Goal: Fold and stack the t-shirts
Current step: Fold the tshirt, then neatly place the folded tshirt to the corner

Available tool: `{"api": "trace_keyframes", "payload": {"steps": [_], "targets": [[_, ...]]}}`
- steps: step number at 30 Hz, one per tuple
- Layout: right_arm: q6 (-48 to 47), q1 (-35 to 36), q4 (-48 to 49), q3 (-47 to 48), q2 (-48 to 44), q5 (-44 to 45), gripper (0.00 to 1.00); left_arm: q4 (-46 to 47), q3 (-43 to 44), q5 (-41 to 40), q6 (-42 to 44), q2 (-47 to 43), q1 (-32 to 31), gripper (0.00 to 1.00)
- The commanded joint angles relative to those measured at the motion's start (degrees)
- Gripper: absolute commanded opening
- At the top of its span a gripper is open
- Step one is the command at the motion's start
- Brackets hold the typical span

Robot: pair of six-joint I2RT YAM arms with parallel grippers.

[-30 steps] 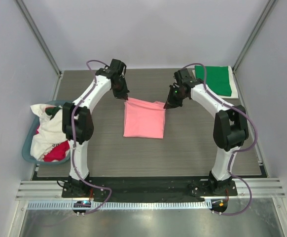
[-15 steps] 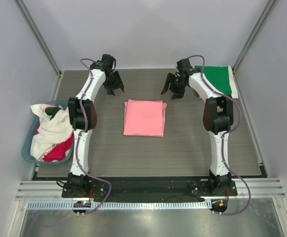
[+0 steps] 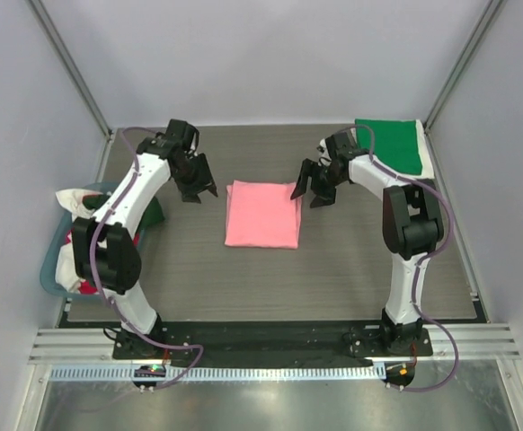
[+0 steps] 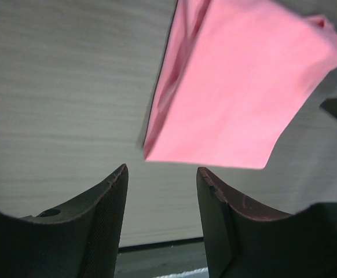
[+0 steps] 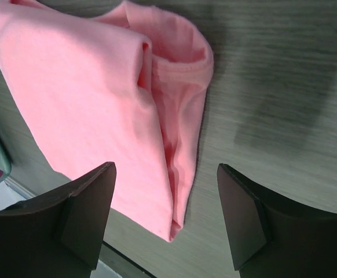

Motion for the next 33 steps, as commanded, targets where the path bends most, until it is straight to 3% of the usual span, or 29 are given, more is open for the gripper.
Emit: {"api": "trace_keyframes", "payload": {"steps": [1, 7, 19, 25, 28, 29, 33], "targets": [[-2.7, -0.39, 5.71, 1.17, 1.67, -2.8, 0.76, 2.45, -8.03, 0.84, 0.19, -6.81, -0.66, 0.52], [-3.67, -1.19, 7.21, 4.25, 6.51, -2.45, 0.74, 2.45, -18.69, -1.97, 0.89, -17.36, -0.66, 0.52], [-3.67, -0.49, 14.41, 0.57, 11.35, -5.43, 0.6, -0.54, -24.07, -4.7, 2.12, -24.4, -0.66, 0.5], [-2.27, -0.48, 22.32, -4.35, 11.18, -10.18, 0.38, -0.62, -27.14, -6.01, 2.39, -27.13, -0.66, 0.5], [-0.51, -0.4, 26.01, -6.12, 9.86, -12.46, 0.14, -1.15, -28.03, -6.72, 2.74, -28.71, -0.57, 0.49], [-0.34, -0.48, 26.36, -6.21, 8.72, -12.55, 0.01, -1.5, -28.38, -7.68, 3.0, -29.15, -0.66, 0.49], [-2.61, -0.4, 21.05, -4.03, 4.43, -11.15, 0.01, -2.82, -28.91, -11.02, 3.79, -33.09, -0.66, 0.48]]}}
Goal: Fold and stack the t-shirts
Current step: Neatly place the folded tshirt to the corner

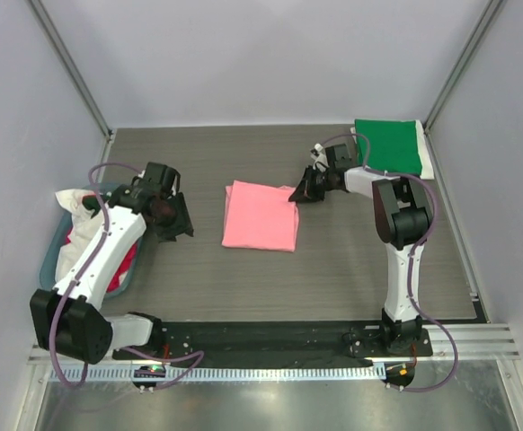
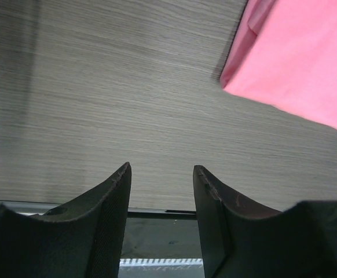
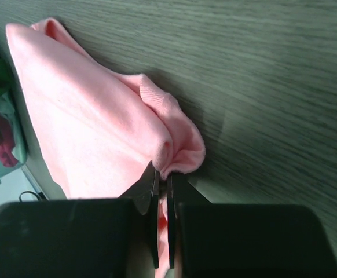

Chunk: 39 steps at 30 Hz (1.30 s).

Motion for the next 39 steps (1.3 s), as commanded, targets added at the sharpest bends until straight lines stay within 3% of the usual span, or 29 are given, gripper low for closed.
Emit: {"api": "trace_keyframes", "payload": {"steps": [1, 8, 14, 21, 28, 39], "targets": [[-4.86, 0.65, -6.0, 1.84, -4.99, 3.71, 0.01, -1.62, -0.36, -3.66, 1.93, -5.1, 0.04, 0.48], [-13.66, 0.3, -21.29, 5.36, -15.44, 16.96, 0.01, -1.27, -5.53, -9.09, 3.78, -15.38, 0.04, 0.49], [-19.46, -0.66, -24.21, 6.07, -21.16, 32.08, 0.01, -0.14, -7.39, -8.24, 3.78, -18.99, 0.04, 0.5], [-27.19, -1.72, -25.0, 12.21, -23.89, 40.89, 0.01, 7.16, -11.61, -5.86, 3.52, -16.89, 0.04, 0.49], [-33.17, -4.26, -25.62, 18.72, -24.07, 44.41, 0.01, 7.96, -12.58, -8.67, 2.99, -17.94, 0.04, 0.5], [-39.33, -7.08, -27.37, 30.93, -22.49, 41.35, 0.01, 7.7, -12.67, -11.48, 2.29, -19.35, 0.04, 0.5]]}}
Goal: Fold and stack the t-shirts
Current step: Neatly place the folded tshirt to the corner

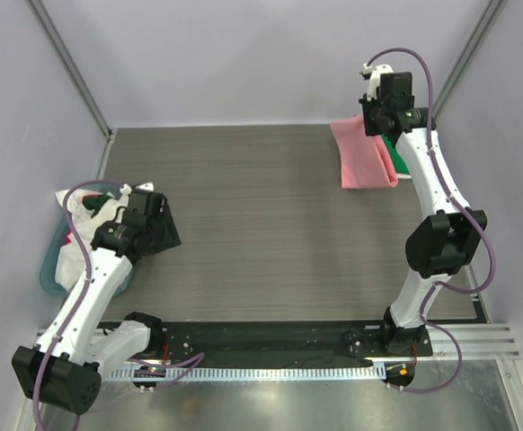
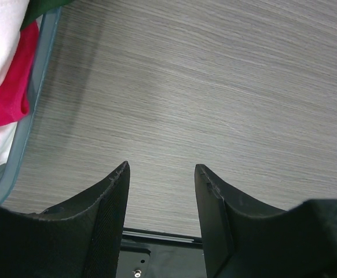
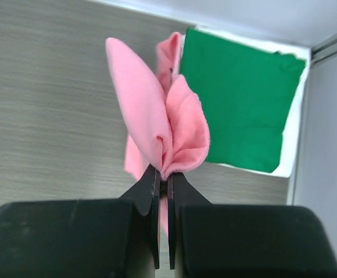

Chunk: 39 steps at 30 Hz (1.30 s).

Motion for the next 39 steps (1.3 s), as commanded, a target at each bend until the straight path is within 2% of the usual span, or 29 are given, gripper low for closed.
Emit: {"api": "trace_keyframes", "payload": {"steps": [1, 9, 22, 29, 39], "targets": [[-3.62, -0.04, 0.51, 6.5, -1.59, -0.69, 0.01, 1.88, -0.3, -2.02, -0.44, -1.32, 0.13, 0.5], [-4.5, -0.57, -1.86, 11.08, -1.94, -1.83, 0.01, 1.79, -0.21, -2.55, -0.62, -0.7, 0.13, 0.5], [-5.73, -3.29, -2.39, 13.36, -1.33, -3.15, 0.01, 1.79, -0.3, -2.29, -0.62, -0.35, 0.04, 0.5], [-4.94, -7.76, -2.39, 16.52, 2.44, -6.66, 0.01, 1.79, -0.38, -2.02, -0.62, 0.44, 0.04, 0.5], [-3.19, -10.5, -2.13, 22.42, 8.77, -8.77, 0.01, 1.79, -0.38, -2.28, -0.8, 0.88, -0.05, 0.5]]}}
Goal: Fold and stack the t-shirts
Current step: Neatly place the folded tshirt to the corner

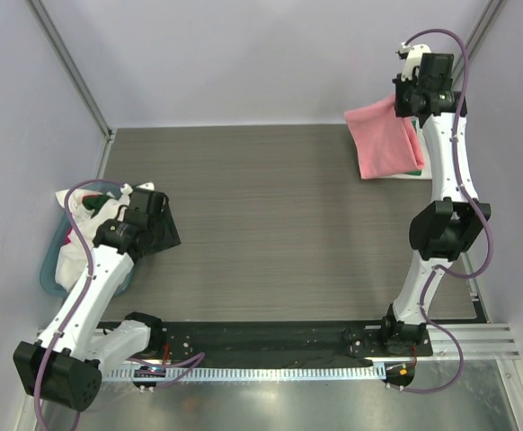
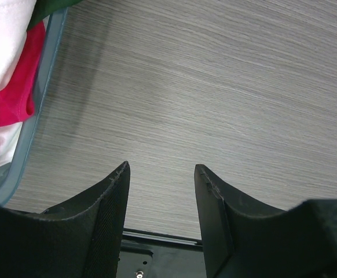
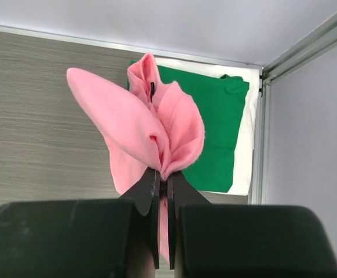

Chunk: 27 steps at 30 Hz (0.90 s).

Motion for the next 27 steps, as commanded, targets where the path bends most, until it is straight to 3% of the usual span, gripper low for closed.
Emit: {"api": "trace_keyframes", "payload": {"steps": [1, 27], "targets": [[1.08, -0.47, 2.77, 4.89, 1.52, -1.47, 0.01, 1.79, -0.38, -0.91, -0.62, -0.02, -0.13, 0.5], [14.16, -10.75, 20.16, 14.03, 23.32, 1.69, 0.01, 0.12, 0.06, -5.3, -2.38, 3.06, -3.3, 0.5]]}}
